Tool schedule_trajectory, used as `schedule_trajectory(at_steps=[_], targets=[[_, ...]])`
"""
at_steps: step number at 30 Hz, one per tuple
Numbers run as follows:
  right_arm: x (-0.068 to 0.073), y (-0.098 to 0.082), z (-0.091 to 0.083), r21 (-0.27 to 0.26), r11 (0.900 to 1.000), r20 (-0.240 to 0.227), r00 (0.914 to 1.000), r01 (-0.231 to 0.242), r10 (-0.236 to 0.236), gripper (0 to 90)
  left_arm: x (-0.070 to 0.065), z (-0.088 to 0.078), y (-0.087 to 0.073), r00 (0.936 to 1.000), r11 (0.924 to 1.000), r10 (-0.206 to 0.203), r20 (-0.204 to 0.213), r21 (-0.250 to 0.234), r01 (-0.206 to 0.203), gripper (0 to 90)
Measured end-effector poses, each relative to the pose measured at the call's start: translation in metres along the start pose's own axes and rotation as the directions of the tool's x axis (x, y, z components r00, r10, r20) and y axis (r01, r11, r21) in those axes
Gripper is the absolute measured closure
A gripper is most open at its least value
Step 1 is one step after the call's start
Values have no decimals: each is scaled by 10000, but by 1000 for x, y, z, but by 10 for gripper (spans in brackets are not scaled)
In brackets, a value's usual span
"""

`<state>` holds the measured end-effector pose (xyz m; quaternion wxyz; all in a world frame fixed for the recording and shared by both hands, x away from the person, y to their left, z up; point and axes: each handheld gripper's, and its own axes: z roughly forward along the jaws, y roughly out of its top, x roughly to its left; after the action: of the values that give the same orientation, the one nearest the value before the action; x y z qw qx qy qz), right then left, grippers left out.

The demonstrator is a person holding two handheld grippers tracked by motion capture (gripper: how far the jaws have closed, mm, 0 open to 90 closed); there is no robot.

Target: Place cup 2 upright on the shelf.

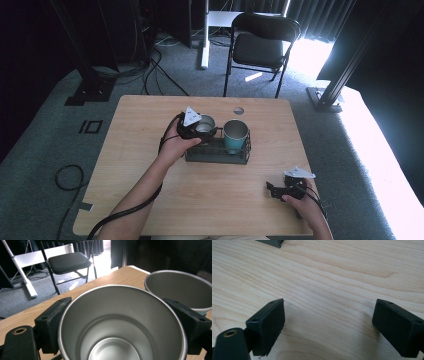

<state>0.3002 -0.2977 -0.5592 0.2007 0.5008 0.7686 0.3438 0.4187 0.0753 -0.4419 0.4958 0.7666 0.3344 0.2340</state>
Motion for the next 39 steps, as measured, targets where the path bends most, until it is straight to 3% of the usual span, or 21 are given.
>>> schedule_trajectory(at_steps=[9,19,24,31,39], targets=[[-1,0,0,-19,10000,-50,10000,-71,71,107,-3,13,-13,9999,9995,-103,95,294,100,139],[-1,0,0,-34,10000,-77,9999,-89,89,107,-9,21,-25,9997,9982,166,159,581,-175,138],[-1,0,0,-32,10000,-73,9999,-81,80,107,-9,21,-26,9995,9980,283,163,561,-292,133],[-1,0,0,-11,10000,-47,10000,-69,69,107,-8,14,-22,9993,9977,300,218,604,-313,57],[0,0,0,-6,10000,-18,10000,-23,23,106,-5,2,-22,9993,9981,81,375,611,-104,57]])
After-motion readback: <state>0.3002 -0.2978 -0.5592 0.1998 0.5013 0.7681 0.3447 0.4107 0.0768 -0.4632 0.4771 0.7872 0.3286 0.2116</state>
